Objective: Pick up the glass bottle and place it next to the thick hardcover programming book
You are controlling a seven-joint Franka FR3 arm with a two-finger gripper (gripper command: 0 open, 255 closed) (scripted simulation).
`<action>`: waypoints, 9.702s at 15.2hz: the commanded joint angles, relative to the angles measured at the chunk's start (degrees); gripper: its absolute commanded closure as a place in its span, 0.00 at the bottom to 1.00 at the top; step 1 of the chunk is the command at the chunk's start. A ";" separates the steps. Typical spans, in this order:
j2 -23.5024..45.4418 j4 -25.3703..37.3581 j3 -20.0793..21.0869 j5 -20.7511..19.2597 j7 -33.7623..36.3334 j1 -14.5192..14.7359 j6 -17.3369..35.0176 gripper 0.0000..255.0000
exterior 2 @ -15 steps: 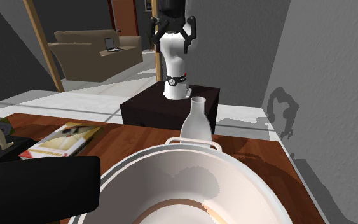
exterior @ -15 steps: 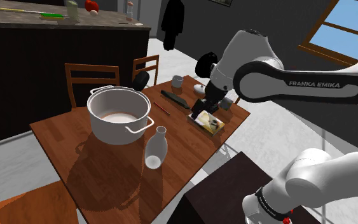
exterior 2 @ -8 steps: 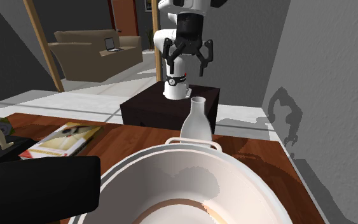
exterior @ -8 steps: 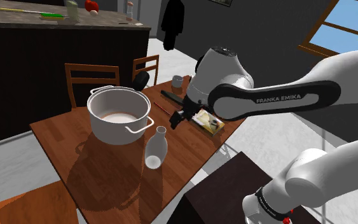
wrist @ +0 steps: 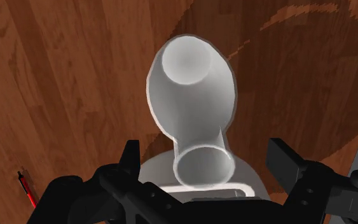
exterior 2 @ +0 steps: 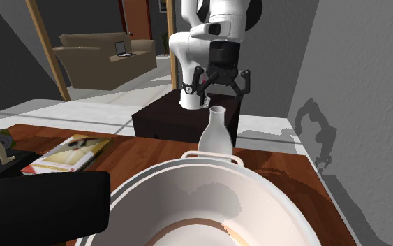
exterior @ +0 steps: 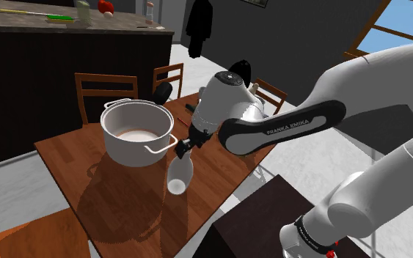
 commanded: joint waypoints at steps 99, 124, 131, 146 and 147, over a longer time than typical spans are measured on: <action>-5.66 36.87 -15.43 6.87 -26.86 -7.10 -41.10 1.00; 6.43 42.63 -24.87 7.40 -44.55 -15.05 -35.24 1.00; 5.92 36.61 -24.88 7.52 -44.76 -15.07 -29.72 1.00; 6.99 26.32 -24.84 7.56 -45.05 -15.02 -18.37 1.00; 7.16 25.75 -24.83 7.55 -45.06 -15.01 -17.63 1.00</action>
